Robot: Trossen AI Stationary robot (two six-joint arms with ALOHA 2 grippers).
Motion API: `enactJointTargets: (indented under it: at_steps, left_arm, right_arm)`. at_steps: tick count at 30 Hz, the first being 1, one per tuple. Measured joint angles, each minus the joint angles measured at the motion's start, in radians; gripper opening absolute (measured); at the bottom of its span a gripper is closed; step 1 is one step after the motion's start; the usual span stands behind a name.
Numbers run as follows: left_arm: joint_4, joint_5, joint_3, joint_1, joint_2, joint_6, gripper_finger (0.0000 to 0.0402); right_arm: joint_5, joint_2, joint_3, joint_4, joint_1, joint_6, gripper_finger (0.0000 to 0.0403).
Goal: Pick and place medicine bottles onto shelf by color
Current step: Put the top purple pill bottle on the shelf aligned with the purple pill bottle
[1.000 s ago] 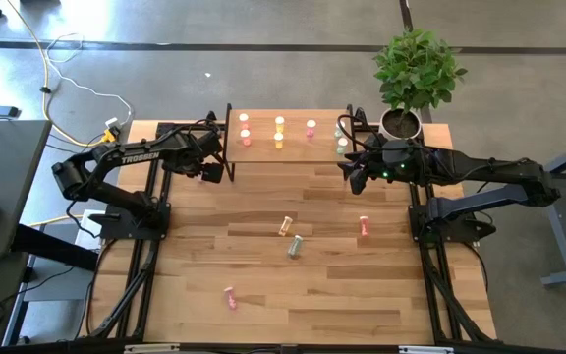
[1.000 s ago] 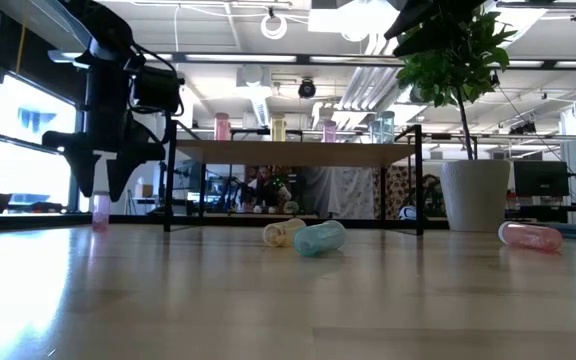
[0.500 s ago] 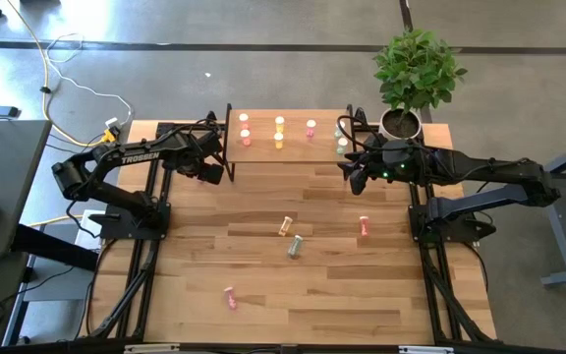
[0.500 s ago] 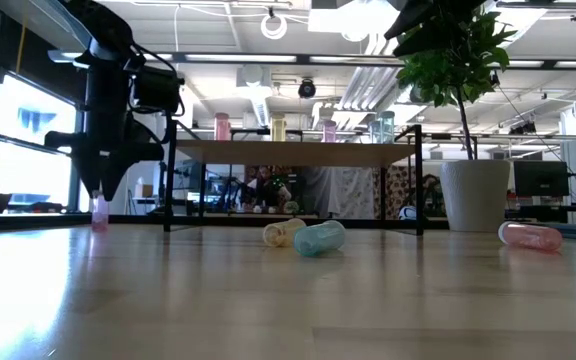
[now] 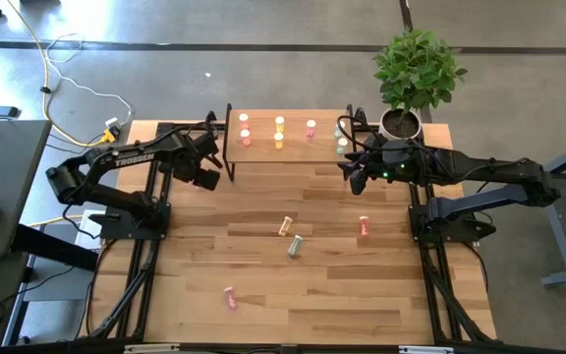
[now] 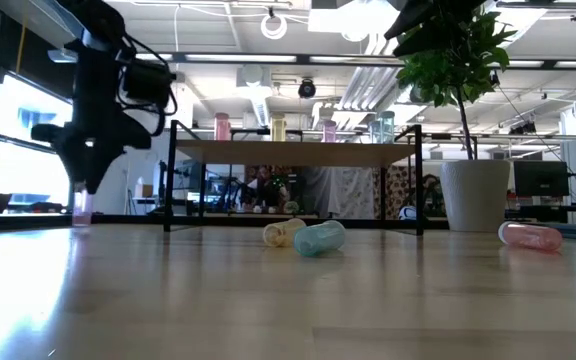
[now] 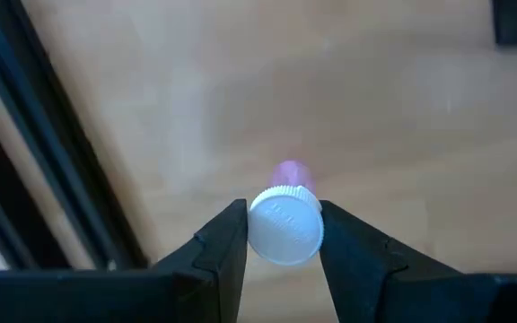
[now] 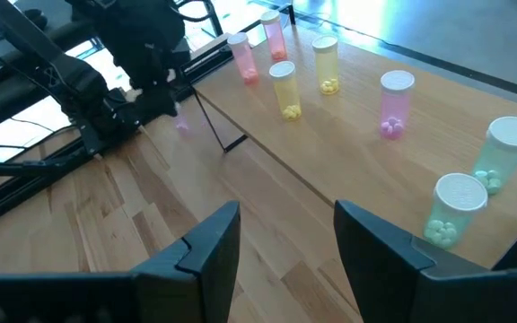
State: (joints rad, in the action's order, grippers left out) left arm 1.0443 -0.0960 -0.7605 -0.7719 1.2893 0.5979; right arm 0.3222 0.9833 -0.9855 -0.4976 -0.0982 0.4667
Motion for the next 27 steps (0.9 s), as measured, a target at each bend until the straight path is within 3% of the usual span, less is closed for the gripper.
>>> enactJointTargets:
  at_steps: [6,13,20,27]
  left_arm:
    - [0.062,0.175,0.0,0.048,-0.114,-0.026,0.0117]
    - [-0.033,0.33,0.0,0.189,-0.237,0.044,0.0117]
    - [-0.401,0.38,0.0,0.303,-0.287,0.126,0.0117]
    - [-0.844,0.431,0.0,0.35,-0.289,0.115,0.0117]
  right_arm:
    - [0.0,0.0,0.0,0.0,0.0,0.0,0.0172]
    - [0.0,0.0,0.0,0.0,0.0,0.006,0.0172]
    - [-0.019,0.0,0.0,0.015,0.0,0.03,0.0172]
    - [-0.073,0.0,0.0,0.189,0.0,-0.028,0.0172]
